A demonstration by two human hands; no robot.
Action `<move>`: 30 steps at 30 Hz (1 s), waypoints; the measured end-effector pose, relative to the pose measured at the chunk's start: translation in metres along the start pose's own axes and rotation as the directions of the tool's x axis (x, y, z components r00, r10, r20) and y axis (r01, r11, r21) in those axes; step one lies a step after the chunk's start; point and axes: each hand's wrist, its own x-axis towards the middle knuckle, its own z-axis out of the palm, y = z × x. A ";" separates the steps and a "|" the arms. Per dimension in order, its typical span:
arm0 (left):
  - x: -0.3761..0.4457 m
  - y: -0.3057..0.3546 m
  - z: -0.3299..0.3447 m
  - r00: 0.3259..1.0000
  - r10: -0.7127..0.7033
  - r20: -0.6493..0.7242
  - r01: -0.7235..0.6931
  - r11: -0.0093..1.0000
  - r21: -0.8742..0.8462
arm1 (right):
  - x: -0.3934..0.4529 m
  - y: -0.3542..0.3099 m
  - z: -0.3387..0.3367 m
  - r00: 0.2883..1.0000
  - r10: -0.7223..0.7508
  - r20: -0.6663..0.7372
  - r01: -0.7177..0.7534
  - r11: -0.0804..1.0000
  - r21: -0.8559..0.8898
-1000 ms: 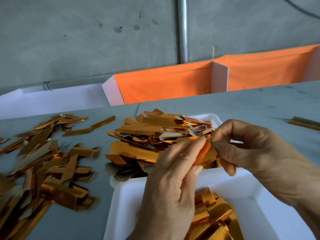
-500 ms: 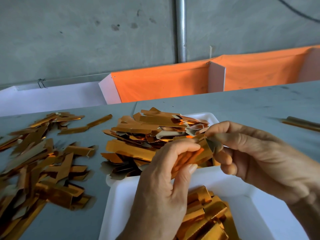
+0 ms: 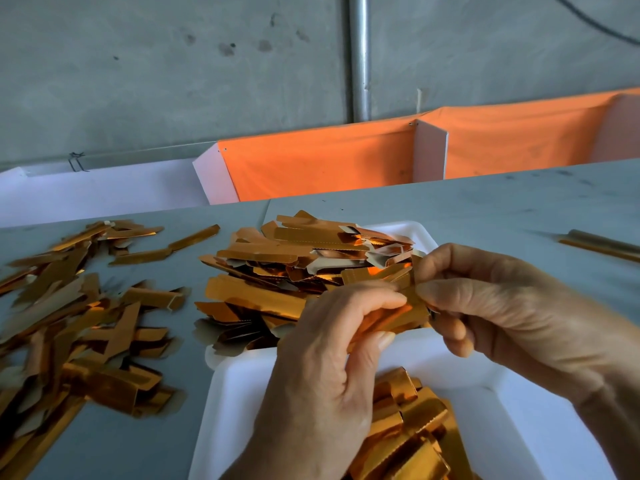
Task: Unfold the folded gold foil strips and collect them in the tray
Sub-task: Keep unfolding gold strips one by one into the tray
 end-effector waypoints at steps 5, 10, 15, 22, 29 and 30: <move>0.001 -0.001 -0.001 0.998 0.064 -0.014 -0.064 0.997 0.036 | -0.001 -0.002 0.000 1.000 0.013 0.005 -0.013 0.999 0.035; 0.001 -0.003 -0.002 0.997 0.072 -0.035 -0.071 0.997 0.026 | -0.002 -0.003 -0.002 0.999 0.046 0.030 -0.047 0.997 0.055; 0.001 -0.005 -0.004 0.999 0.038 -0.026 -0.038 0.999 -0.025 | -0.001 -0.001 -0.002 0.999 0.043 0.032 -0.044 0.998 0.042; 0.002 -0.006 -0.007 1.000 0.028 0.006 -0.028 0.998 -0.054 | 0.000 -0.001 -0.002 0.998 0.057 0.028 -0.058 0.998 0.032; 0.004 -0.005 -0.007 0.984 0.173 0.046 -0.178 0.975 0.135 | 0.002 0.004 0.002 0.995 0.060 -0.081 -0.066 0.995 -0.073; 0.004 -0.004 -0.008 0.985 0.163 0.051 -0.168 0.977 0.134 | 0.002 0.005 0.002 0.996 0.049 -0.073 -0.055 0.995 -0.078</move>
